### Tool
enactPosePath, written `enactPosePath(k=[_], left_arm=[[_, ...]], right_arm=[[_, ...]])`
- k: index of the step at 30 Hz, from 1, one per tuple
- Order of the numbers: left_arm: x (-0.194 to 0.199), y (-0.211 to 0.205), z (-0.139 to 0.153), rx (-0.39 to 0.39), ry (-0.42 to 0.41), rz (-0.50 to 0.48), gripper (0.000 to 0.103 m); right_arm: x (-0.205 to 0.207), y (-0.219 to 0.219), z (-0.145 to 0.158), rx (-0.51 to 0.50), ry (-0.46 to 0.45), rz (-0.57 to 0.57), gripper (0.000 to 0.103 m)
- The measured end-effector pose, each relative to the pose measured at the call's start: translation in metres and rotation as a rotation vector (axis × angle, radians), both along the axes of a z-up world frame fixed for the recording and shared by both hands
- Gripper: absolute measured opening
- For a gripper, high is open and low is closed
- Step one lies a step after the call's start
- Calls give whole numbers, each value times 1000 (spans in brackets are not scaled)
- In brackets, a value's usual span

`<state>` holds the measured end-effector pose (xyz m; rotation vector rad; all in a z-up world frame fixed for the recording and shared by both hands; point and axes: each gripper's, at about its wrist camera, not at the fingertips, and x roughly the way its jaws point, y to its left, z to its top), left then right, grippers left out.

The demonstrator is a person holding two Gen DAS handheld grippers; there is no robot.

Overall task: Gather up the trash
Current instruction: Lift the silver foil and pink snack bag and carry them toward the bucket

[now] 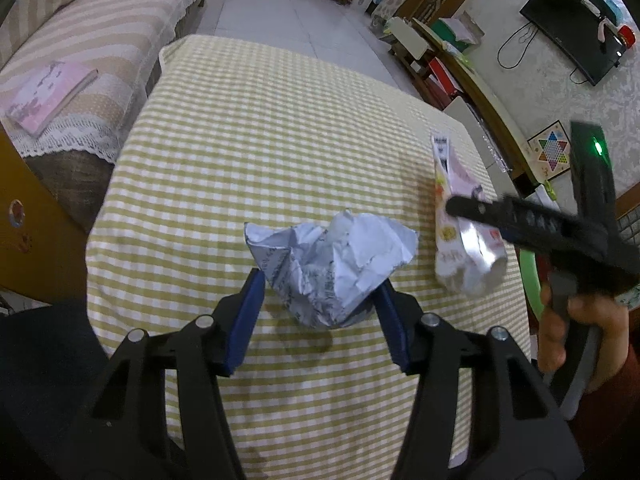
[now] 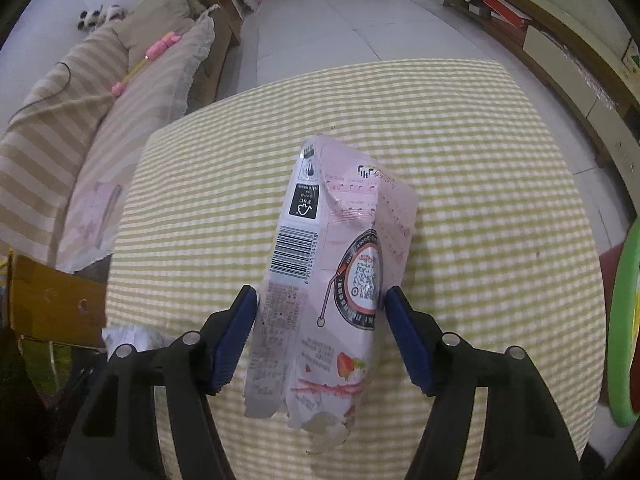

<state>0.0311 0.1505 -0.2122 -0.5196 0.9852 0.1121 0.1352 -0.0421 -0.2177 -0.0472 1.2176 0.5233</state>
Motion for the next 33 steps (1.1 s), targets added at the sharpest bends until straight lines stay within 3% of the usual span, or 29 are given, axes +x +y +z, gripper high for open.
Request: enactPosePath(k=[9, 10, 11, 12, 16, 17, 18, 19, 24, 26, 30, 33], left_arm=[[3, -9, 32, 43, -58, -20, 53], [4, -12, 34, 47, -63, -21, 53], [5, -14, 38, 52, -70, -25, 53], [6, -16, 41, 57, -77, -28, 53], [8, -22, 45, 74, -76, -41, 53], [7, -23, 44, 76, -73, -43, 53], [5, -24, 44, 79, -71, -44, 53], [3, -25, 45, 83, -69, -46, 53], [-2, -28, 45, 84, -64, -45, 53], [-1, -29, 44, 83, -63, -48, 53], [0, -33, 48, 88, -72, -59, 53], [-1, -36, 51, 93, -80, -65, 53]], right_arm=[[-32, -39, 37, 62, -74, -27, 63], [-34, -41, 40, 69, -79, -28, 57], [-37, -43, 41, 75, -77, -21, 38], [-39, -44, 41, 76, -74, -12, 38], [-41, -45, 28, -6, -54, 14, 41], [-41, -47, 23, -4, -24, 19, 47], [-42, -48, 18, -7, 4, 31, 61], [-45, -49, 16, -17, 16, 42, 65], [-64, -53, 15, -117, -48, 83, 70], [-63, -60, 16, -95, -47, 58, 71], [-58, -58, 11, -142, -71, 40, 82], [-52, -53, -3, -151, -16, 64, 82]])
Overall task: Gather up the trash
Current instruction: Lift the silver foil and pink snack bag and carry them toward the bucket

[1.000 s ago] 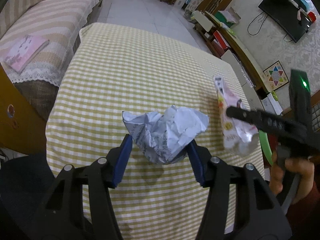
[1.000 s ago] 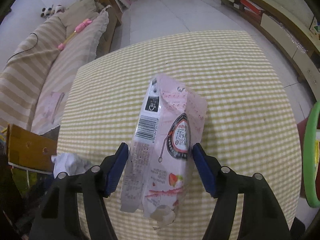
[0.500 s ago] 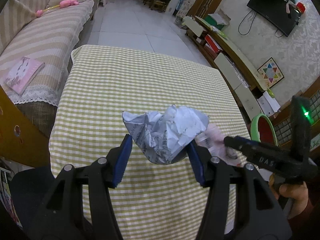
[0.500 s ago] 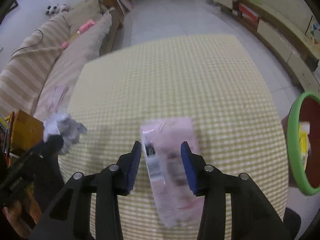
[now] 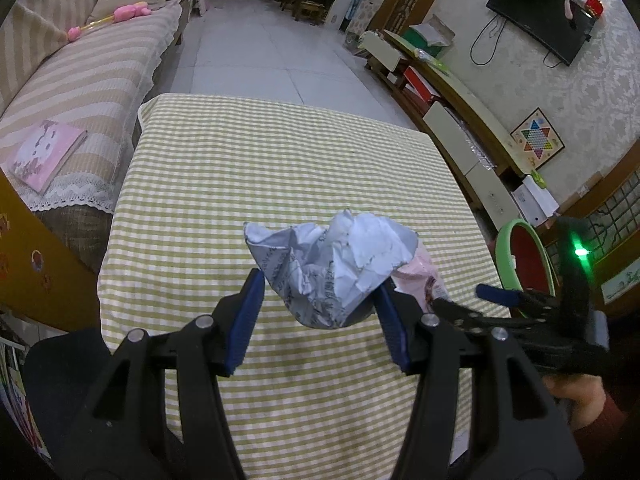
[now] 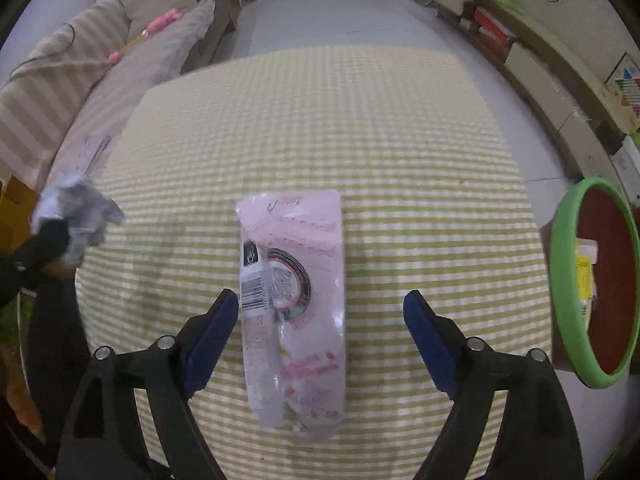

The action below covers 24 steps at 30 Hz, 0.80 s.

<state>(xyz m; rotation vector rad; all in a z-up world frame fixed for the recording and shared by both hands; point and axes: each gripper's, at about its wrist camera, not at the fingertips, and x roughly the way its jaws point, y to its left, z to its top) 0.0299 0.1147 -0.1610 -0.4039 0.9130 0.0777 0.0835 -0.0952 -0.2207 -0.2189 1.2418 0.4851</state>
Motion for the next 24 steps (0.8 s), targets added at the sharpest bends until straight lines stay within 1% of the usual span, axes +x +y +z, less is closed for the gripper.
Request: enactPosePath(k=[2, 4, 5, 6, 7, 8, 9, 12, 16, 19, 24], left_arm=[[-1, -1, 2, 4, -5, -1, 53], [-1, -1, 5, 7, -9, -1, 53], [-1, -2, 6, 9, -11, -2, 53], [-2, -3, 8, 12, -14, -4, 53], [-2, -4, 10, 18, -18, -7, 53], [-2, -5, 11, 21, -20, -9, 53], [-3, -6, 13, 26, -23, -11, 53], [-1, -9, 16, 31, -29, -20, 53], [1, -15, 20, 39, -41, -35, 53], [5, -22, 24, 47, -50, -50, 53], [12, -33, 34, 62, -71, -77, 53]], right_arm=[[0, 4, -6, -8, 18, 13, 84], [0, 7, -17, -36, 28, 24, 84], [0, 8, -22, -42, 39, 24, 79], [-1, 9, -25, -32, 53, 22, 63], [-1, 8, -26, -2, 71, 19, 56], [-2, 6, -25, 16, 71, 3, 53], [-3, 4, -23, 22, 60, -1, 44], [-4, -6, -9, 73, 33, -13, 43], [-7, -28, 19, 143, -11, -49, 43], [-11, -42, 37, 176, -48, -80, 43], [-19, -69, 60, 252, -90, -161, 44]])
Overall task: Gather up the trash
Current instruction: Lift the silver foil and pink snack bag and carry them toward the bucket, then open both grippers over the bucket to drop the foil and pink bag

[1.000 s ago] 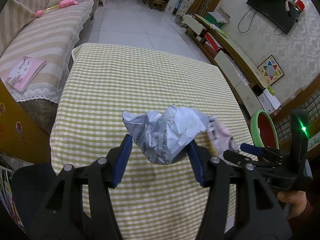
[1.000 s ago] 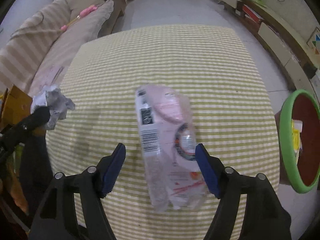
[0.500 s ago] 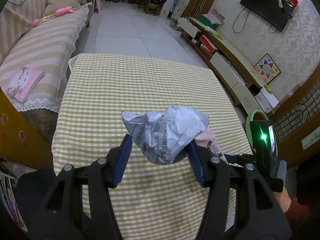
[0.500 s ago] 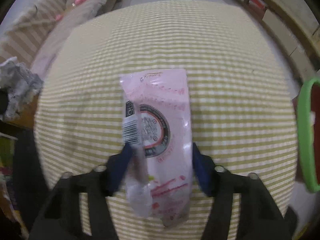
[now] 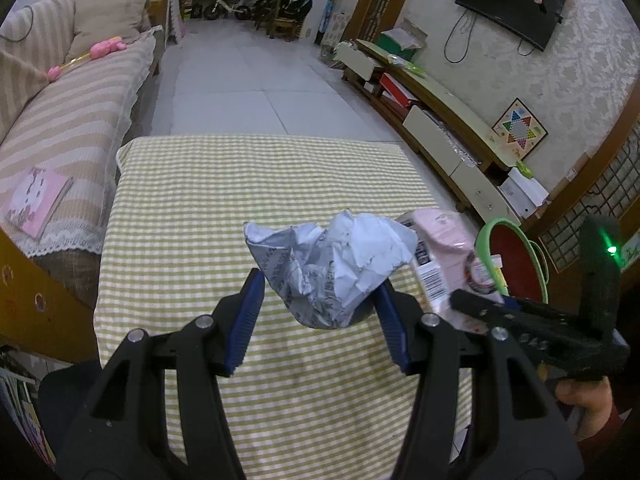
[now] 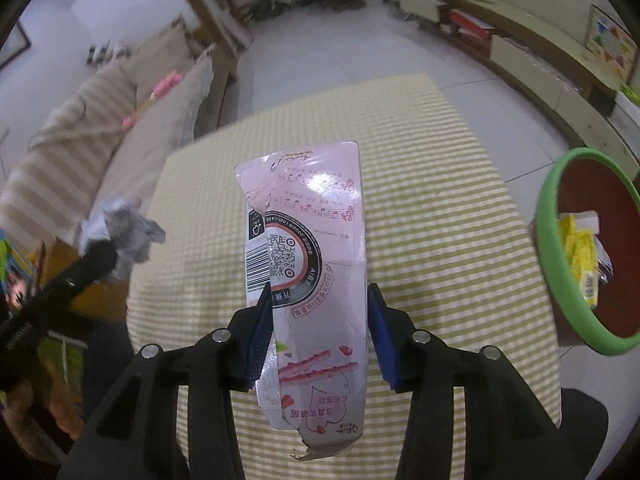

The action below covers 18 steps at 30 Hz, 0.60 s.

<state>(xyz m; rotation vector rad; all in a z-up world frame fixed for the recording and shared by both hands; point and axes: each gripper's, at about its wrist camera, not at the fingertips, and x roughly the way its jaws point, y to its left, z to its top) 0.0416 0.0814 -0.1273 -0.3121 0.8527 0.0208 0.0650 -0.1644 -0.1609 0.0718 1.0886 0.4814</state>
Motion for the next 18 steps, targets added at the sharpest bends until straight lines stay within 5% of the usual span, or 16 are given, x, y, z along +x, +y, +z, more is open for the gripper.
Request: enactPosePath(k=[18], left_arm=[[50, -92, 28, 30, -75, -188, 53]], right_arm=[[7, -109, 40, 117, -79, -233, 44]])
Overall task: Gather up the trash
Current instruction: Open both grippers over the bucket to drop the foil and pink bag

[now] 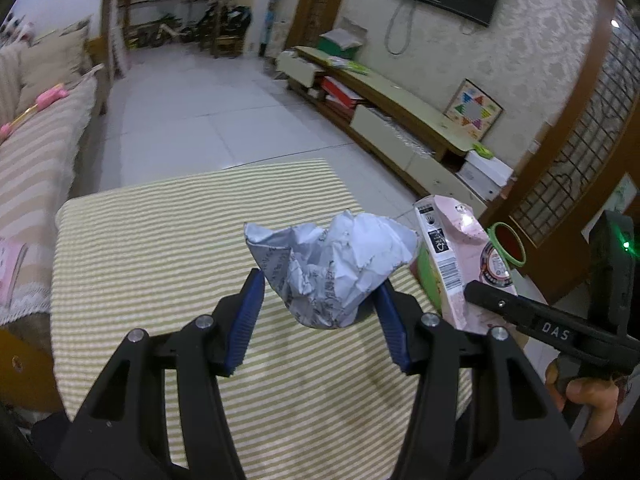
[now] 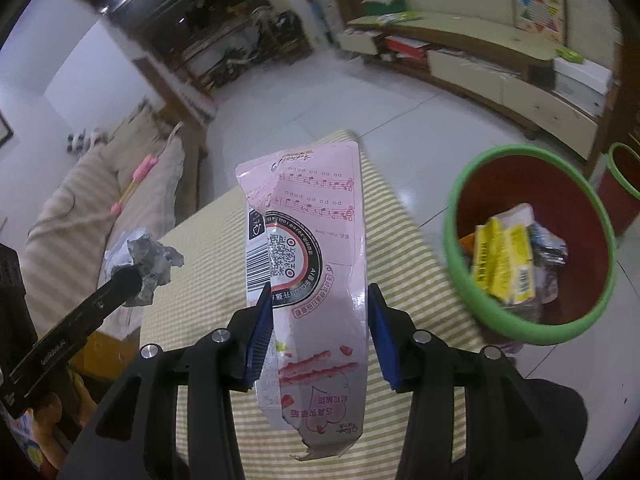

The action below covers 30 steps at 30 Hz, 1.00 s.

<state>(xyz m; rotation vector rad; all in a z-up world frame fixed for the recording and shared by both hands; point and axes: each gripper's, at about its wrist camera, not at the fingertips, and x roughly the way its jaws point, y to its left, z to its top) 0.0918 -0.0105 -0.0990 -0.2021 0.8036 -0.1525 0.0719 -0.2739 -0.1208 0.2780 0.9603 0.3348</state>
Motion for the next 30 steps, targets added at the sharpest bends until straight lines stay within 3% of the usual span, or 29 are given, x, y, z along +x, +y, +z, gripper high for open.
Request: enactPosePath(k=[6, 19, 22, 24, 30], left_arm=[[23, -48, -6, -31, -4, -86, 53], [95, -175, -41, -68, 90, -318, 53], [103, -195, -46, -65, 94, -358, 62], [107, -201, -49, -49, 89, -364, 85], [100, -188, -43, -54, 72, -318, 90]], right_arm=[[8, -62, -3, 19, 2, -124, 44], [33, -180, -23, 37, 19, -382, 45], [42, -195, -28, 61, 17, -399, 47], [48, -203, -32, 68, 28, -415, 67], [41, -203, -28, 38, 11, -437, 68]])
